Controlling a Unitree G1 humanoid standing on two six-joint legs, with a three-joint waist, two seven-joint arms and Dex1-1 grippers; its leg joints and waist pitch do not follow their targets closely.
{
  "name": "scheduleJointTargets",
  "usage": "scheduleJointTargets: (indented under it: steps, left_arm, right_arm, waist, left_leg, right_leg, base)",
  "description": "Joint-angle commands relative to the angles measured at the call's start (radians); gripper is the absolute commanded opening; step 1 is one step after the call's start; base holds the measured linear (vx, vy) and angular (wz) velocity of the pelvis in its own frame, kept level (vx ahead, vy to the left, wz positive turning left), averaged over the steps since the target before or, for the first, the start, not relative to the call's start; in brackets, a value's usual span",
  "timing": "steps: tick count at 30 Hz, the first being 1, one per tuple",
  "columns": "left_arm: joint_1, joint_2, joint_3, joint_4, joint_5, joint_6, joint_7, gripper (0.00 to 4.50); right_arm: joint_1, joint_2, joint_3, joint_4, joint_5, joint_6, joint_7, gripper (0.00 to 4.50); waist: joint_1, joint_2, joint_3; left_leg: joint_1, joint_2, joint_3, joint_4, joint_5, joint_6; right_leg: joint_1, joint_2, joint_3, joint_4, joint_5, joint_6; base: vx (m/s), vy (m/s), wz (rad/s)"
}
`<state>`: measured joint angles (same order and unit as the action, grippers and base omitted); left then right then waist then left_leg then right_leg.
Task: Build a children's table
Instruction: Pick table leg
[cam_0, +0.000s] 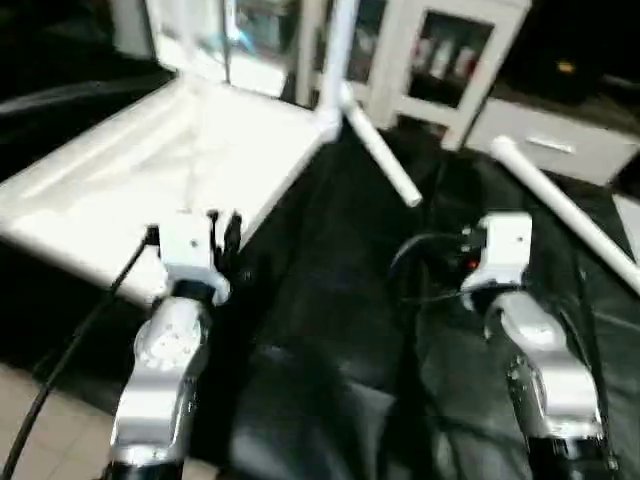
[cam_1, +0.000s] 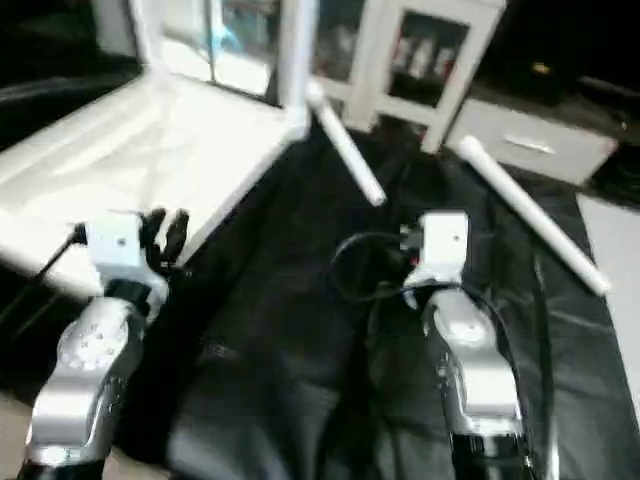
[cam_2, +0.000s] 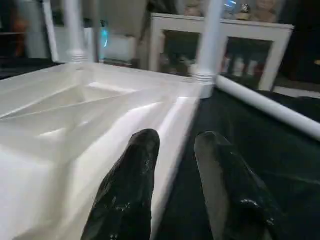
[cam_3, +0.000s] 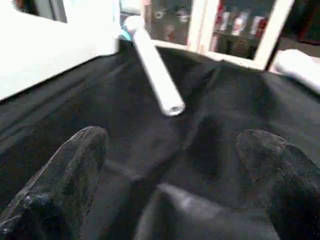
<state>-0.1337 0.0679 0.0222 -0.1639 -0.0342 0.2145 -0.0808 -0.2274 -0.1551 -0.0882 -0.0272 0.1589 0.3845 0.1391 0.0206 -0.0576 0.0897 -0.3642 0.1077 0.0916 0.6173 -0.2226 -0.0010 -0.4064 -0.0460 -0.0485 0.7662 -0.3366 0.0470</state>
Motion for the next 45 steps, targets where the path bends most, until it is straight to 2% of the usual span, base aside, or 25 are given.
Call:
scheduleJointTargets:
  steps: [1, 2, 3, 5, 6, 7, 8, 9, 10, 12, 14, 16, 20, 28, 31, 32, 33, 34, 35, 36, 37, 38, 40, 42, 45]
  left_arm:
    - [0.011, -0.006, -0.027, -0.035, 0.016, 0.001, 0.006, 1.54]
    - [0.013, -0.005, -0.027, -0.038, 0.019, 0.002, 0.008, 1.54]
    - [0.015, -0.002, -0.026, -0.041, 0.021, 0.003, 0.01, 1.54]
    - [0.026, -0.007, -0.018, -0.057, 0.005, -0.015, 0.009, 1.54]
    - [0.03, -0.006, -0.016, -0.065, 0.001, -0.014, 0.008, 1.54]
    - [0.036, -0.005, -0.015, -0.074, -0.002, -0.013, 0.006, 1.54]
    - [0.041, -0.001, -0.018, -0.078, 0.0, -0.013, -0.001, 1.54]
    - [0.052, 0.002, -0.024, -0.082, 0.006, -0.013, -0.005, 1.54]
    - [0.061, 0.003, -0.03, -0.086, 0.01, -0.014, -0.008, 1.54]
    - [0.071, 0.005, -0.037, -0.09, 0.016, -0.017, -0.01, 1.54]
    - [0.075, 0.015, -0.057, -0.089, 0.028, -0.016, -0.022, 1.54]
    - [0.075, 0.016, -0.065, -0.091, 0.027, 0.002, -0.027, 1.54]
    - [0.073, 0.02, -0.072, -0.087, 0.019, 0.022, -0.036, 1.54]
    - [0.051, 0.028, -0.064, -0.062, 0.014, 0.038, -0.041, 1.54]
    - [0.046, 0.022, -0.066, -0.063, 0.019, 0.042, -0.03, 1.54]
    - [0.045, 0.021, -0.067, -0.063, 0.021, 0.041, -0.027, 1.54]
    - [0.045, 0.018, -0.068, -0.064, 0.024, 0.043, -0.022, 1.54]
    - [0.043, 0.017, -0.071, -0.064, 0.021, 0.045, -0.026, 1.54]
    - [0.043, 0.015, -0.071, -0.065, 0.019, 0.044, -0.027, 1.54]
    - [0.043, 0.014, -0.07, -0.066, 0.019, 0.046, -0.026, 1.54]
    - [0.044, 0.013, -0.07, -0.066, 0.02, 0.047, -0.025, 1.54]
    - [0.045, 0.01, -0.068, -0.067, 0.014, 0.049, -0.026, 1.54]
    - [0.049, 0.011, -0.069, -0.069, 0.014, 0.049, -0.024, 1.54]
    - [0.052, 0.013, -0.07, -0.07, 0.02, 0.037, -0.024, 1.54]
    - [0.055, 0.007, -0.065, -0.071, 0.023, 0.045, -0.013, 1.54]
  right_arm:
    - [0.013, -0.042, 0.014, -0.003, -0.03, -0.002, 0.021, 4.5]
    - [0.014, -0.043, 0.018, -0.005, -0.032, -0.002, 0.024, 4.5]
    - [0.015, -0.041, 0.021, -0.008, -0.033, -0.002, 0.028, 4.5]
    - [0.02, -0.018, 0.0, -0.017, 0.008, -0.003, 0.037, 4.5]
    - [0.022, -0.012, -0.005, -0.02, 0.022, -0.004, 0.041, 4.5]
    - [0.025, -0.003, -0.014, -0.024, 0.038, 0.003, 0.038, 4.5]
    - [0.027, -0.004, -0.013, -0.027, 0.04, 0.004, 0.042, 4.5]
    - [0.033, -0.004, -0.01, -0.032, 0.04, 0.004, 0.045, 4.5]
    - [0.039, -0.004, -0.007, -0.037, 0.041, 0.004, 0.047, 4.5]
    - [0.047, -0.004, -0.002, -0.042, 0.042, 0.003, 0.049, 4.5]
    - [0.053, -0.001, 0.001, -0.038, 0.037, 0.0, 0.048, 4.5]
    - [0.054, 0.004, -0.004, -0.035, 0.034, 0.001, 0.046, 4.5]
    - [0.06, 0.013, -0.012, -0.035, 0.034, -0.003, 0.026, 4.5]
    - [0.065, 0.023, -0.031, -0.029, 0.034, -0.003, -0.015, 4.5]
    - [0.072, 0.023, -0.033, -0.036, 0.033, -0.001, -0.017, 4.5]
    - [0.073, 0.024, -0.033, -0.037, 0.032, -0.001, -0.018, 4.5]
    - [0.075, 0.025, -0.034, -0.039, 0.032, 0.0, -0.022, 4.5]
    - [0.078, 0.025, -0.032, -0.039, 0.031, 0.0, -0.029, 4.5]
    - [0.078, 0.026, -0.032, -0.04, 0.032, 0.0, -0.033, 4.5]
    - [0.079, 0.027, -0.032, -0.041, 0.033, 0.0, -0.036, 4.5]
    - [0.08, 0.027, -0.032, -0.041, 0.033, 0.0, -0.036, 4.5]
    - [0.081, 0.028, -0.032, -0.043, 0.034, 0.0, -0.037, 4.5]
    - [0.08, 0.028, -0.032, -0.043, 0.033, 0.0, -0.034, 4.5]
    - [0.077, 0.027, -0.033, -0.041, 0.034, 0.0, -0.03, 4.5]
    - [0.069, 0.023, -0.032, -0.032, 0.037, 0.0, -0.027, 4.5]
  waist:
    - [-0.003, -0.026, -0.05]
    - [0.023, -0.093, -0.063]
    - [0.043, -0.056, -0.057]
    - [0.041, -0.053, -0.047]
    - [0.037, -0.042, -0.042]
    - [0.044, -0.002, -0.041]
    - [0.034, 0.024, -0.052]
    - [0.017, 0.037, -0.055]
    - [0.013, 0.044, -0.073]
    - [0.037, 0.031, -0.06]
    - [0.038, 0.011, -0.042]
    - [0.04, -0.001, -0.032]
    - [0.013, 0.002, -0.014]
    - [-0.007, 0.025, -0.01]
    - [0.038, 0.023, -0.022]
    - [0.04, -0.029, -0.018]
    - [0.028, -0.033, -0.006]
    - [0.022, -0.024, -0.007]
    - [0.037, 0.004, -0.004]
    - [0.027, -0.008, 0.007]
    - [0.016, 0.029, -0.022]
    - [0.002, 0.046, -0.018]
    - [-0.003, 0.043, -0.007]
    - [-0.003, 0.014, -0.004]
    - [0.005, 0.002, -0.01]
  left_leg:
    - [0.018, 0.021, -0.085, -0.091, -0.079, 0.45]
    - [-0.073, -0.064, -0.005, 0.027, -0.193, 0.309]
    - [-0.072, -0.046, -0.006, 0.11, -0.184, 0.263]
    - [-0.098, -0.008, -0.019, 0.129, -0.07, 0.137]
    - [-0.097, 0.023, -0.017, 0.101, -0.01, 0.094]
    - [-0.06, 0.064, -0.017, 0.014, 0.085, 0.069]
    - [-0.013, 0.1, -0.019, -0.056, 0.257, 0.075]
    - [0.011, 0.12, -0.052, -0.071, 0.314, 0.144]
    - [0.1, 0.174, -0.092, -0.03, 0.546, 0.224]
    - [0.056, 0.154, -0.083, -0.029, 0.892, 0.189]
    - [0.005, 0.082, -0.007, -0.062, 0.271, 0.037]
    - [-0.001, 0.095, 0.001, -0.096, -0.167, -0.038]
    - [0.012, 0.101, -0.011, -0.117, -0.593, -0.163]
    - [-0.02, 0.101, -0.017, -0.172, -0.807, -0.215]
    - [-0.07, 0.098, 0.062, -0.258, -0.777, -0.197]
    - [0.042, 0.062, 0.077, -0.094, -0.538, -0.164]
    - [0.113, 0.014, 0.033, 0.095, -0.264, -0.101]
    - [-0.032, 0.012, -0.041, 0.074, -0.014, -0.049]
    - [0.007, 0.071, -0.042, -0.005, -0.128, -0.095]
    - [0.029, 0.072, -0.024, -0.055, -0.296, -0.1]
    - [0.043, 0.105, -0.035, -0.095, -0.478, -0.12]
    - [0.022, 0.118, -0.041, -0.125, -0.529, -0.139]
    - [0.012, 0.117, -0.037, -0.143, -0.603, -0.14]
    - [0.029, 0.096, -0.014, -0.121, -0.64, -0.126]
    - [0.023, 0.09, -0.001, -0.11, -0.496, -0.091]
  right_leg:
    - [0.025, -0.04, 0.064, -0.155, 0.168, 0.052]
    - [0.145, -0.142, 0.128, -0.267, -0.007, 0.181]
    - [0.165, -0.255, 0.149, -0.304, -0.135, 0.147]
    - [0.189, -0.253, 0.061, -0.304, -0.225, 0.126]
    - [0.194, -0.245, 0.049, -0.31, -0.225, -0.02]
    - [0.177, -0.191, 0.035, -0.291, -0.158, -0.153]
    - [0.159, -0.094, -0.03, -0.222, 0.067, -0.202]
    - [0.128, -0.042, -0.051, -0.169, 0.164, -0.173]
    - [0.013, -0.035, -0.015, -0.113, 0.176, -0.123]
    - [0.006, -0.054, 0.034, -0.129, 0.269, -0.048]
    - [0.054, -0.085, 0.051, -0.202, 0.171, -0.1]
    - [0.07, -0.121, 0.062, -0.23, -0.048, -0.158]
    - [0.032, -0.12, 0.048, -0.268, -0.461, -0.109]
    - [0.053, -0.096, -0.001, -0.24, -0.397, -0.101]
    - [0.096, -0.048, 0.002, -0.094, -0.253, -0.098]
    - [-0.044, -0.135, 0.064, -0.267, -0.597, -0.077]
    - [-0.122, -0.214, 0.083, -0.383, -0.778, -0.083]
    - [0.05, -0.226, 0.109, -0.329, -0.74, -0.131]
    - [0.056, -0.19, 0.044, -0.3, -0.562, -0.154]
    - [0.011, -0.095, 0.012, -0.27, -0.504, -0.127]
    - [0.026, -0.068, 0.011, -0.221, -0.221, -0.139]
    - [0.045, -0.066, 0.008, -0.206, 0.004, -0.161]
    - [0.055, -0.07, 0.0, -0.211, 0.025, -0.147]
    - [0.04, -0.102, 0.014, -0.265, -0.279, -0.1]
    - [0.042, -0.123, 0.027, -0.284, -0.398, -0.074]
  base:
    - [0.134, -0.118, 0.38]
    - [0.134, -0.118, 0.38]
    - [0.145, -0.126, 0.59]
    - [0.179, -0.088, 0.43]
    - [0.154, -0.046, 0.31]
    - [0.121, 0.02, 0.23]
    - [0.121, 0.02, 0.23]
    - [0.092, 0.092, 0.15]
    - [0.049, 0.116, 0.01]
    - [0.02, 0.107, 0.03]
    - [-0.071, 0.061, 0.1]
    - [-0.124, 0.008, -0.01]
    - [-0.129, 0.008, -0.04]
    - [-0.079, 0.03, -0.14]
    - [-0.092, -0.01, 0.06]
    - [-0.088, -0.05, 0.2]
    - [-0.02, -0.061, 0.09]
    - [0.049, 0.02, -0.19]
    - [0.049, 0.02, -0.19]
    - [0.0, 0.0, 0.0]
    - [-0.092, 0.003, 0.18]
    - [-0.092, 0.003, 0.18]
    - [-0.032, 0.015, 0.0]
    - [0.0, 0.0, 0.0]
    - [0.0, 0.0, 0.0]
